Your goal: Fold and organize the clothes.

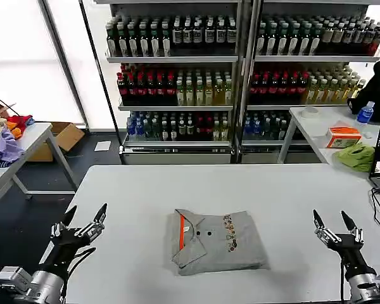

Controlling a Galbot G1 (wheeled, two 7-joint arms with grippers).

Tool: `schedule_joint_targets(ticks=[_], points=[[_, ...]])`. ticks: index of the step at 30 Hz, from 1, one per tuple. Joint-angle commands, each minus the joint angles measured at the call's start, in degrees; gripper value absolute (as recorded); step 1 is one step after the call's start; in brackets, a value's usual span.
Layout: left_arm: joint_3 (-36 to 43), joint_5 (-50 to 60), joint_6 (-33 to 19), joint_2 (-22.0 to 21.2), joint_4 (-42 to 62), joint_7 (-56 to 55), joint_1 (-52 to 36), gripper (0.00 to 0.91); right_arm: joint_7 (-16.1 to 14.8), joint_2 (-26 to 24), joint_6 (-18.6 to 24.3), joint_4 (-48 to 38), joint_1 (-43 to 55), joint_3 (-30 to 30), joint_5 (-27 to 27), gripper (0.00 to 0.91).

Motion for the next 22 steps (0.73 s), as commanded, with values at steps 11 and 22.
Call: schedule_joint_targets(ticks=[11, 22], points=[[4.18, 15.23, -22.86, -1.99, 5.83, 12.21, 3.88, 0.907, -0.68, 3.44, 4.72, 2.9, -3.71, -3.72, -2.7, 0.907], [-3.14, 18.71, -21.67, -5.38, 7.62, 19.11, 1.82, 0.907, -4.89, 3.69, 2.55, 0.2, -1.97, 1.52, -1.87, 0.907]])
